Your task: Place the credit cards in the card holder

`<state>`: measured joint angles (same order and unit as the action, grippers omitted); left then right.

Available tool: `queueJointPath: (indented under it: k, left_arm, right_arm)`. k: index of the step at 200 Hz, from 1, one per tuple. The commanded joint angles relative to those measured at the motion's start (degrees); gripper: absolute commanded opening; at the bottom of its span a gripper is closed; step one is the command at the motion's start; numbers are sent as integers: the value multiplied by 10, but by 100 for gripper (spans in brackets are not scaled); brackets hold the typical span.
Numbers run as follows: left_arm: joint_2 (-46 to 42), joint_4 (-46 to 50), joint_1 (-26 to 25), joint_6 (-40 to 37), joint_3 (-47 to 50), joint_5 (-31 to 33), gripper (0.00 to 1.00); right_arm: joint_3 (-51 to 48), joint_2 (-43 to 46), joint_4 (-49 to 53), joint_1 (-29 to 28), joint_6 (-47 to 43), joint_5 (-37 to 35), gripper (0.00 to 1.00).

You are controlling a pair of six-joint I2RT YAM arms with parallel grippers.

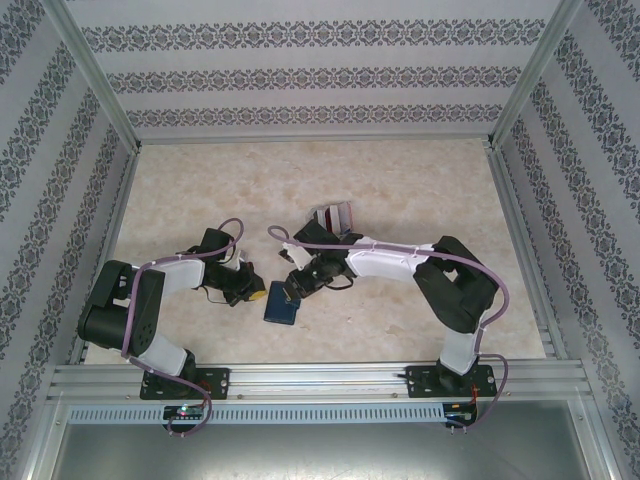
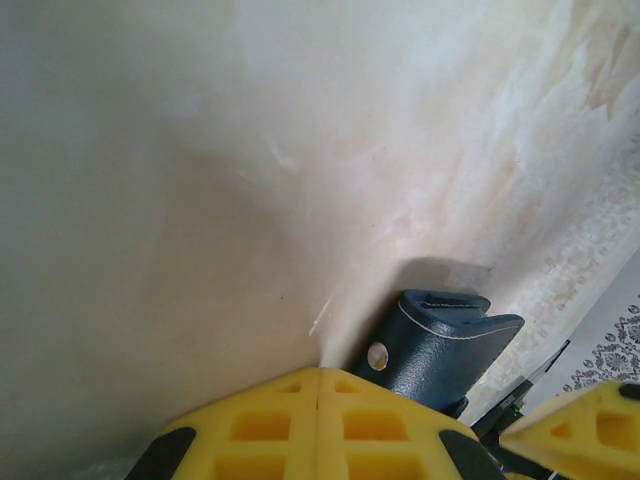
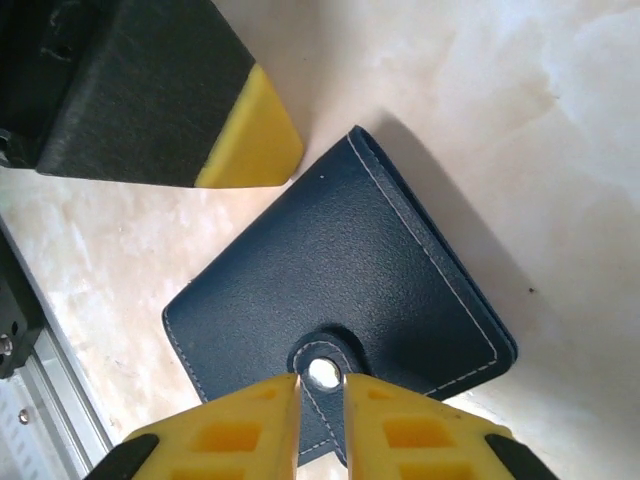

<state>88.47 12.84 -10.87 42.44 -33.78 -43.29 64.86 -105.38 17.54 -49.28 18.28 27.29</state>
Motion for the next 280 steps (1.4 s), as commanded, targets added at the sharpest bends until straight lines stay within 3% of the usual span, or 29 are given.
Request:
queueJointPath:
  k: [1, 36, 72, 94, 125, 166, 216, 249, 280]
  left_arm:
    - [18, -6, -3, -12, 7, 40, 0]
    - [-2, 1, -3, -3, 17, 27, 0]
    - [-55, 49, -4, -10, 37, 4, 12]
    - [-104, 92, -4, -15, 45, 15, 26]
    - [-127, 89, -23, -9, 53, 2, 36]
    - [-95, 13, -66, 22, 72, -23, 34]
    - [-81, -82, -105, 69, 89, -47, 24]
    - [-47, -145, -139, 107, 76, -64, 21]
    - [-48, -127, -145, 98, 62, -47, 17]
  right_arm:
    - [9, -2, 12, -13, 16, -39, 25]
    - [8, 14, 25, -43, 128, -144, 33]
    - [-51, 74, 10, -54, 265, -232, 37]
    - [-103, 100, -20, -36, 302, -212, 38]
    - [-157, 82, -146, -12, 345, -144, 41]
    - [-135, 12, -265, -3, 360, -83, 42]
    - [-74, -47, -307, 14, 335, -68, 37]
    - [-53, -59, -304, 18, 318, -60, 35]
    - [-63, -7, -209, 19, 245, -111, 36]
